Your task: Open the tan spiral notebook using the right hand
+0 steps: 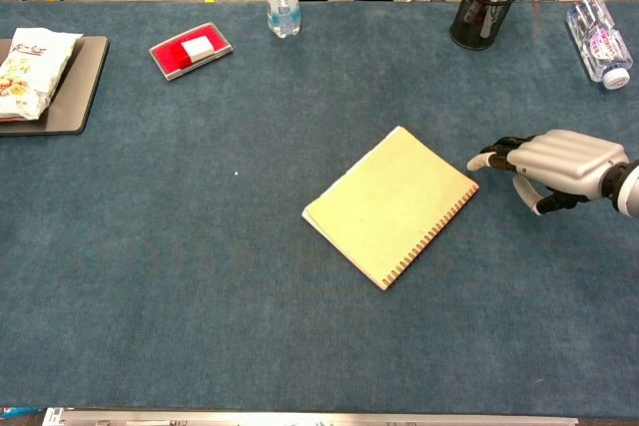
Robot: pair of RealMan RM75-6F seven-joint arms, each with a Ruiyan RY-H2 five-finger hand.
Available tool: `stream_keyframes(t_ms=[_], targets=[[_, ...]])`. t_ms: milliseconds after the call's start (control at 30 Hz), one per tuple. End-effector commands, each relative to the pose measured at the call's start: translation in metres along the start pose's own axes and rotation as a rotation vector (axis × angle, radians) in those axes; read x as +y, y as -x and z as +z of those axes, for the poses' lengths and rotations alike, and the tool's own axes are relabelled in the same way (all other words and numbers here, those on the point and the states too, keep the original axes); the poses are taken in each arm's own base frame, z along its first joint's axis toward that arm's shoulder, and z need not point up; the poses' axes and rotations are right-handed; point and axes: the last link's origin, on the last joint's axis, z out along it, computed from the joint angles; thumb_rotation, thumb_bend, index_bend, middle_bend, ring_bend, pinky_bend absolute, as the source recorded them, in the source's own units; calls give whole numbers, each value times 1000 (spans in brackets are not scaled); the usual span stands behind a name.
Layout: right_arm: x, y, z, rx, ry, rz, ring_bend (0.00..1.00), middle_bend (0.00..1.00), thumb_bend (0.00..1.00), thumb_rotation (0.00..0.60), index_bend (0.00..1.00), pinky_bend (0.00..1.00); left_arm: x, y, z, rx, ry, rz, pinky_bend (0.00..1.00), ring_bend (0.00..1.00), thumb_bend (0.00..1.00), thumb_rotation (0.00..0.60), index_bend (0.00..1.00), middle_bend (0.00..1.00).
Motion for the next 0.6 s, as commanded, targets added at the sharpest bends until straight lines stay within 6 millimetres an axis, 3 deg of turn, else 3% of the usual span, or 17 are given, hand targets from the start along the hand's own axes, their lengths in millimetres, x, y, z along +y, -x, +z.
stream_keyframes(t_ms=[33, 600], targets=[[-1, 1, -1, -14, -4, -3, 70, 129, 821, 600, 145, 197, 0, 0, 0, -1, 0, 0, 718, 574, 300, 600, 661, 612], [-15, 3, -10, -96, -68, 14, 70, 133, 830, 600, 144, 196, 2, -1, -1, 2, 10, -6, 718, 573, 300, 600, 660, 611]])
